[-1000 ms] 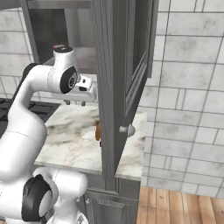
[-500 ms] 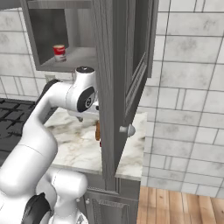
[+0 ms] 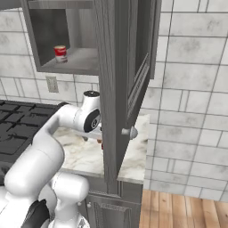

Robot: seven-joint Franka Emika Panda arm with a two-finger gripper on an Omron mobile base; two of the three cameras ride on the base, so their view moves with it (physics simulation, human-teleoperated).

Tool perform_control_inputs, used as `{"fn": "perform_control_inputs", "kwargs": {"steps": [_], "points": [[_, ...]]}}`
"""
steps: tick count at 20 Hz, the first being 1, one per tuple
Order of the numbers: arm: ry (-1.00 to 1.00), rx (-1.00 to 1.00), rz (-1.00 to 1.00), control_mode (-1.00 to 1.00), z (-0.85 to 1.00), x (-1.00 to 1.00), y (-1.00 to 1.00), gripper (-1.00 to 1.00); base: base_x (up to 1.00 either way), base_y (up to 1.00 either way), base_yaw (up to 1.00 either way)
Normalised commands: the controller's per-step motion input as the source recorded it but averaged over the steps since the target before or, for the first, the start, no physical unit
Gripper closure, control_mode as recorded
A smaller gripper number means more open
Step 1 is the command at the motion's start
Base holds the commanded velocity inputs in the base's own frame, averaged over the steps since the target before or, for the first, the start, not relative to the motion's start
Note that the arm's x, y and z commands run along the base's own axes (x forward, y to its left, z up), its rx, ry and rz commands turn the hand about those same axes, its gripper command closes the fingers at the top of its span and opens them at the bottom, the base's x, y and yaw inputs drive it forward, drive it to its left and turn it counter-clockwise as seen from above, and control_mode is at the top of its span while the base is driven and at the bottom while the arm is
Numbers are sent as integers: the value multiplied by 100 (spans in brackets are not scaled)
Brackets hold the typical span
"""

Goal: Restock the canned food cabinet by taking the new fresh canned food from the counter and placing it in the cabinet. Then, take the old canned food from the cabinet and place it on the counter.

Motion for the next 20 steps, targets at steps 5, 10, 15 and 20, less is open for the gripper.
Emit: {"fn": "perform_control_inputs", "kwargs": {"steps": [5, 10, 15, 20], "points": [[0, -1, -2, -100, -47, 38, 0, -100, 0, 0, 0], [-1, 0, 0, -100, -30, 45, 0, -100, 0, 0, 0], [0, 0, 0, -100, -31, 36, -8, -100, 0, 0, 0], [0, 0, 0, -100, -31, 20, -17, -100, 0, 0, 0]]}}
